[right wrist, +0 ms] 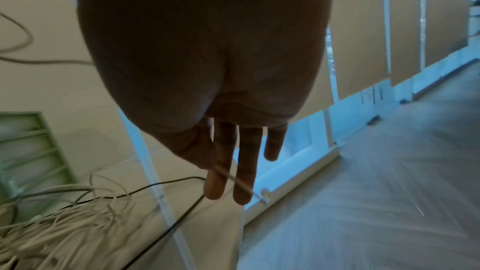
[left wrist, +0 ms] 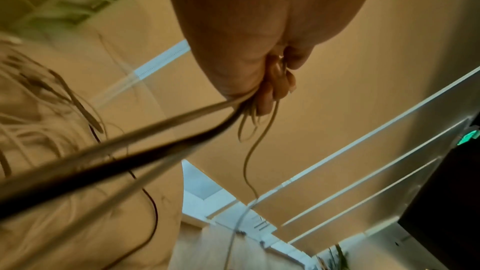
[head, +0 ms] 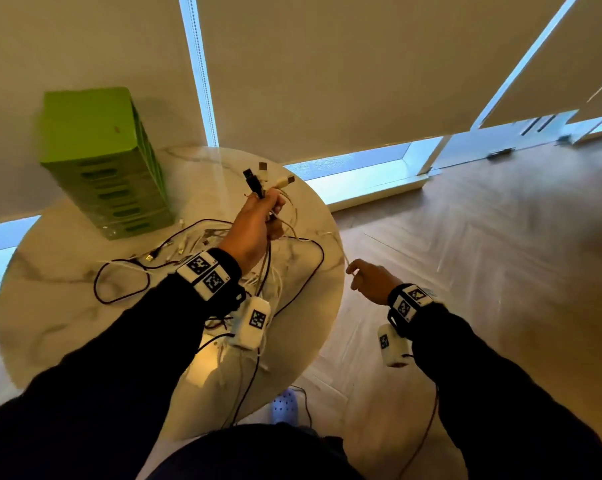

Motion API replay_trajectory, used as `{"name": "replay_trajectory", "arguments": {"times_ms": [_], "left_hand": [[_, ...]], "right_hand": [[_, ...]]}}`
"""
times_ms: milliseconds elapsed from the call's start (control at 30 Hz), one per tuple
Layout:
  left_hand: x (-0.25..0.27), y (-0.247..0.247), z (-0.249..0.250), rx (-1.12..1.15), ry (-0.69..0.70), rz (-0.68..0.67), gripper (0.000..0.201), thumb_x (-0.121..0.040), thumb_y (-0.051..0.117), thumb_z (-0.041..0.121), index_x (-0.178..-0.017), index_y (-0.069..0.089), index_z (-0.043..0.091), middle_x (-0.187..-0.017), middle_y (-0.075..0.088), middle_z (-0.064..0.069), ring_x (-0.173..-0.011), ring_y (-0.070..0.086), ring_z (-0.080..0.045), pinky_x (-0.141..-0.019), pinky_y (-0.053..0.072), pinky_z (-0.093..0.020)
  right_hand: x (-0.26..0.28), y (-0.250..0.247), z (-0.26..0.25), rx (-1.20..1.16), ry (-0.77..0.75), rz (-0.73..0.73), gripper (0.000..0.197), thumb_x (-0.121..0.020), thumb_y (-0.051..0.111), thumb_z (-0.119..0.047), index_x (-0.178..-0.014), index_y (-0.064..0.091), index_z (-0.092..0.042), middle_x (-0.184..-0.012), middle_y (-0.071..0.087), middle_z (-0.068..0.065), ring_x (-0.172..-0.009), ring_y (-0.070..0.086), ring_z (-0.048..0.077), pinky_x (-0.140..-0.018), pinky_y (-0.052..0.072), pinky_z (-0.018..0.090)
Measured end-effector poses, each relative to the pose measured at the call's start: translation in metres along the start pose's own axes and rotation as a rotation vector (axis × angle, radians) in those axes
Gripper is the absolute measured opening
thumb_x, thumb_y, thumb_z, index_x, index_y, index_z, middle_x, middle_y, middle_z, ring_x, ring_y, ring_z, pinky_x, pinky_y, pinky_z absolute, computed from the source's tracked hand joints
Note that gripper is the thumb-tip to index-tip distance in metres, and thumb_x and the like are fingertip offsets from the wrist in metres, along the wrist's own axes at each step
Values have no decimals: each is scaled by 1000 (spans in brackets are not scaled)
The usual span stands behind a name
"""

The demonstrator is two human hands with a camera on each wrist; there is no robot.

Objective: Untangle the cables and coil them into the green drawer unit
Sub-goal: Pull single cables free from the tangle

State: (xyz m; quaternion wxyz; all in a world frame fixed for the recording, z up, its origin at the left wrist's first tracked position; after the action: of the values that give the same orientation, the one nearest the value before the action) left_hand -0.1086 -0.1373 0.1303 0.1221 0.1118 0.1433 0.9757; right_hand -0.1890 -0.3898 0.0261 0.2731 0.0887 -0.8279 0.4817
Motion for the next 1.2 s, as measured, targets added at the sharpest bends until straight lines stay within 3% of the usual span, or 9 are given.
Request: {"name": "replay_trajectory", "arguments": {"times_ms": [100, 200, 300, 433, 600, 733, 867, 1000, 1200], "left_hand": [[7, 25, -13, 28, -75, -87, 22, -108, 43, 24, -87, 50, 19, -81, 43, 3, -53, 32, -8, -57, 30, -24], [9, 42, -29, -13, -133, -132, 20, -108, 43, 25, -91, 50, 18, -81, 42, 2, -57, 34, -8, -59, 31, -25], [8, 53, -39, -48, -157, -132, 19, -108, 44, 26, -92, 51, 20, -81, 41, 3, -61, 35, -9, -59, 33, -23], [5, 61, -46, -114, -141, -145, 19, -108, 42, 27, -93, 50, 19, -79, 39, 3, -58, 32, -8, -58, 32, -23], [4, 65, -52, -165, -139, -148, 20, -108, 43, 31, -94, 53, 21, -82, 41, 2, -57, 35, -7, -60, 36, -25], [5, 73, -53, -167, -137, -208, 21, -107, 44, 34, -94, 55, 22, -86, 41, -2, -61, 35, -9, -62, 36, -25], [-2, 67, -40, -208, -83, -159, 23, -107, 43, 35, -94, 55, 20, -70, 37, 3, -56, 35, -8, -60, 40, -23], [-13, 49, -26, -156, -1, -77, 22, -107, 46, 32, -92, 56, 19, -59, 34, 7, -53, 33, -8, -57, 38, -21], [-15, 51, -25, -119, 3, -99, 32, -106, 41, 44, -99, 59, 18, -63, 33, 9, -54, 29, -8, -53, 34, -20]], "right_hand": [[11, 20, 9, 17, -6, 40, 52, -91, 60, -26, -139, 40, -24, -134, 57, 5, -127, 52, 29, -108, 38, 43], [20, 24, -5, 53, -70, 289, 89, -80, 72, -39, -151, 24, -15, -156, 23, 6, -147, 20, 26, -123, 7, 50], [30, 7, -15, -74, 55, 414, 40, -81, 70, -40, -105, 63, -10, -123, 60, 9, -117, 56, 28, -106, 41, 40], [43, -1, -18, -29, 96, 203, 48, -91, 53, -47, -57, 53, -14, -59, 63, 1, -65, 65, 18, -74, 53, 32], [64, -11, -27, 93, -140, 663, 36, -83, 67, -50, -90, 51, -18, -91, 51, -2, -81, 48, 18, -71, 39, 31], [54, -2, -45, -104, -208, 203, 44, -95, 59, -47, -126, 53, -16, -124, 60, 3, -112, 55, 20, -98, 44, 39], [53, -9, -46, -230, -242, 7, 31, -108, 36, -34, -106, 60, -15, -87, 66, -7, -78, 65, 14, -75, 48, 24], [59, -57, -34, -78, -311, 328, 30, -109, 34, -32, -100, 57, -14, -73, 50, -16, -62, 49, 1, -60, 34, 14], [44, -92, -19, 43, -311, 568, 36, -107, 32, -46, -100, 55, -19, -80, 64, 1, -70, 59, 24, -66, 48, 37]]}}
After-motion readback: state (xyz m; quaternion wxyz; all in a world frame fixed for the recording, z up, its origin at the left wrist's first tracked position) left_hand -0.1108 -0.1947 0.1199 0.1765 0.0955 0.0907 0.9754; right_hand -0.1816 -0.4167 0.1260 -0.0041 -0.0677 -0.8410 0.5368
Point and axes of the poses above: each hand's wrist, its own x-axis away from the middle knuckle, its own y-axis out of the palm, z = x × y, the point moved 3 cm from there along -x, towards the middle knuckle
